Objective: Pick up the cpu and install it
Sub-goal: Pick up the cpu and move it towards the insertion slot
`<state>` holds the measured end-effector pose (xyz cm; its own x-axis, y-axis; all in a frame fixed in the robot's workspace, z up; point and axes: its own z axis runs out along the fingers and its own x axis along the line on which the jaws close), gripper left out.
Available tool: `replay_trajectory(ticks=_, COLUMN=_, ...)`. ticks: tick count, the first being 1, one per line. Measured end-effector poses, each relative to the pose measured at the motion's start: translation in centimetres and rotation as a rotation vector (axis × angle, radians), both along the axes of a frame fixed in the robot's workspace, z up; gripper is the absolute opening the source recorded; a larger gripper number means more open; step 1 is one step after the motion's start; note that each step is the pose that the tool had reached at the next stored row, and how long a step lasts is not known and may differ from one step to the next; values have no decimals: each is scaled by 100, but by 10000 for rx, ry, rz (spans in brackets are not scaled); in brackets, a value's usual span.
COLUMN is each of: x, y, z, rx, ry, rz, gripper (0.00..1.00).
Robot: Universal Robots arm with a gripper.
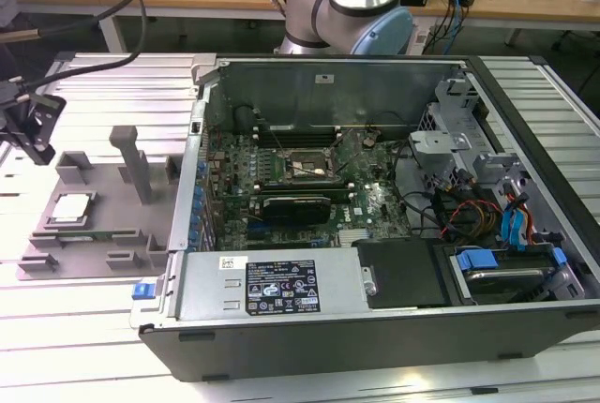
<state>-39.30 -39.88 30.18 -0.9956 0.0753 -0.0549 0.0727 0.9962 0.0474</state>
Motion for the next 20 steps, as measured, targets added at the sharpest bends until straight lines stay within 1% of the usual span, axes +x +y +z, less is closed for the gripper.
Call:
replay_trajectory(ticks=2, x=0, y=0, z=-26, rx=0, ry=-1, rz=0, gripper=11)
replay_trajectory(ticks=5, x=0, y=0, z=-85, rx=0, ry=0, rz=0, gripper=11)
replay_trajectory(ticks=6, x=-1, y=0, z=-127, rx=-1, ry=1, rz=0, gripper=11)
replay_trajectory(ticks=8, x=-9, y=0, z=-186, rx=0, ry=9, rz=-1, gripper=11)
replay_trajectory(ticks=9, x=-14, y=0, z=-217, rx=-2, ry=29, rz=0, gripper=11)
replay_trajectory(ticks=12, x=-27, y=0, z=-273, rx=-9, ry=78, rz=0, gripper=11)
replay_trajectory(ticks=13, x=-31, y=0, z=-313, rx=-10, ry=108, rz=1, gripper=11)
replay_trajectory(ticks=14, x=-33, y=0, z=-341, rx=-10, ry=127, rz=0, gripper=11)
replay_trajectory(ticks=16, x=-34, y=0, z=-423, rx=-11, ry=183, rz=-1, gripper=11)
replay_trajectory(ticks=17, x=-34, y=0, z=-443, rx=-11, ry=192, rz=-1, gripper=11)
replay_trajectory(ticks=18, x=-34, y=0, z=-478, rx=-10, ry=202, rz=0, gripper=11)
replay_trajectory(ticks=20, x=-34, y=0, z=-566, rx=-12, ry=216, rz=135, gripper=11)
